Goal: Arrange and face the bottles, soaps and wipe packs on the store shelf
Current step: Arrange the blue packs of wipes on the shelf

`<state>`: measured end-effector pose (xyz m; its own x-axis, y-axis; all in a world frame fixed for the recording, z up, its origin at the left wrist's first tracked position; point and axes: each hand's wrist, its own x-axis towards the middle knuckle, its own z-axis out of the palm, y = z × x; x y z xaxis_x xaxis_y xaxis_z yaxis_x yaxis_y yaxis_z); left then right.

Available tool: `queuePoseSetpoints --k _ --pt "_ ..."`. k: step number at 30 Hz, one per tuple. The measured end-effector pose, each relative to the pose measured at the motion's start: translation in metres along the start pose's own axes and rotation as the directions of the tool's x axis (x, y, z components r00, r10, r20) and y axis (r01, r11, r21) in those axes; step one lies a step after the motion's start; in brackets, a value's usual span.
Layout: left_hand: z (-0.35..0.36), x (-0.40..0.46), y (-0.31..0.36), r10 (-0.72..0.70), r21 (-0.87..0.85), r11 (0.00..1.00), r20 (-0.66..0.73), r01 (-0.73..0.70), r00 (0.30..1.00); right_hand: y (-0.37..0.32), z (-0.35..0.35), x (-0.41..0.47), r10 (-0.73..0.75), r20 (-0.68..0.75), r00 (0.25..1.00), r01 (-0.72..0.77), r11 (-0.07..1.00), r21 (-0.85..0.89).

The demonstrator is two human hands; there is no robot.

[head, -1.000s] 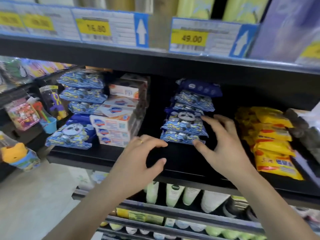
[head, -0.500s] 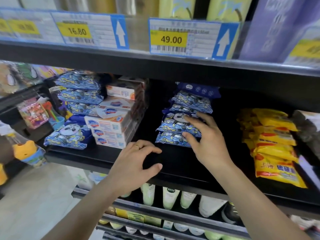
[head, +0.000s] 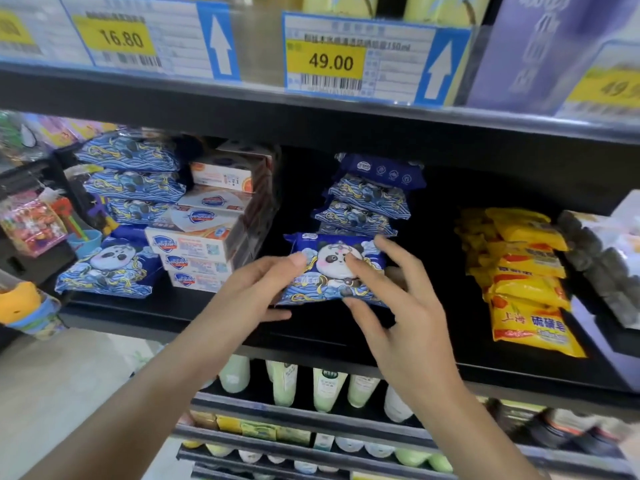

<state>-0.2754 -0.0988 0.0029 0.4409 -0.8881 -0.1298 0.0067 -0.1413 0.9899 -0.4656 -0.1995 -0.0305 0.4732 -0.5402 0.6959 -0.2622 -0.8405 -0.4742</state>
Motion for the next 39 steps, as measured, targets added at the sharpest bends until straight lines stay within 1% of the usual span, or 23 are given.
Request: queuePoseSetpoints --k 3,6,8,11,14,16,19,21,23,24,26,29,31,36,39 --pt "0.008 -0.007 0.007 -0.05 -0.057 0.997 0.102 0.055 0.994 -0.007 0.003 -0.014 -0.028 -0.005 1.0 0.028 0.999 -0.02" --pt "0.013 -0.009 0.007 -0.08 -0.05 0.995 0.112 0.086 0.99 -0.012 0.005 -0.024 -0.047 -0.001 0.999 0.047 0.998 -0.045" --pt "0.013 -0.008 0.005 -0.078 -0.028 0.996 0.11 0.082 0.991 -0.016 0.002 -0.027 -0.023 0.023 0.999 0.024 0.999 -0.028" --pt "0.01 -0.008 0.002 -0.049 -0.002 0.999 0.085 0.049 0.995 -0.02 -0.008 -0.029 0.104 0.09 0.991 -0.109 0.993 0.052" --pt "0.007 -0.01 0.001 -0.013 0.019 1.0 0.068 0.012 0.998 -0.021 -0.016 -0.031 0.258 0.169 0.951 -0.286 0.942 0.176" --pt "0.005 -0.01 0.001 0.015 0.026 1.0 0.078 -0.017 0.997 -0.022 -0.021 -0.029 0.352 0.199 0.915 -0.393 0.888 0.237" --pt "0.003 -0.012 0.002 0.081 0.04 0.995 0.112 -0.086 0.99 -0.025 -0.029 -0.018 0.509 0.272 0.817 -0.575 0.756 0.313" --pt "0.002 -0.014 0.002 0.129 0.038 0.99 0.14 -0.136 0.982 -0.028 -0.035 -0.009 0.591 0.354 0.725 -0.688 0.617 0.382" --pt "0.0 -0.015 0.0 0.176 0.045 0.982 0.158 -0.185 0.972 -0.031 -0.039 0.0 0.634 0.462 0.62 -0.783 0.463 0.415" --pt "-0.001 -0.016 -0.001 0.202 0.043 0.976 0.162 -0.212 0.966 -0.032 -0.041 0.003 0.639 0.507 0.578 -0.814 0.414 0.407" --pt "-0.001 -0.016 -0.003 0.253 0.029 0.965 0.16 -0.261 0.954 -0.033 -0.043 0.008 0.619 0.574 0.536 -0.843 0.363 0.397" --pt "-0.003 -0.017 -0.004 0.331 0.061 0.938 0.141 -0.342 0.933 -0.036 -0.043 0.015 0.547 0.656 0.52 -0.854 0.315 0.414" --pt "-0.005 -0.018 -0.004 0.36 0.092 0.923 0.139 -0.374 0.923 -0.039 -0.041 0.018 0.51 0.691 0.512 -0.859 0.303 0.412" --pt "-0.007 -0.024 -0.007 0.398 0.131 0.901 0.133 -0.414 0.908 -0.043 -0.034 0.018 0.518 0.687 0.51 -0.859 0.258 0.443" --pt "-0.011 -0.026 -0.013 0.38 0.163 0.902 0.135 -0.399 0.915 -0.043 -0.032 0.014 0.536 0.654 0.533 -0.845 0.296 0.446"
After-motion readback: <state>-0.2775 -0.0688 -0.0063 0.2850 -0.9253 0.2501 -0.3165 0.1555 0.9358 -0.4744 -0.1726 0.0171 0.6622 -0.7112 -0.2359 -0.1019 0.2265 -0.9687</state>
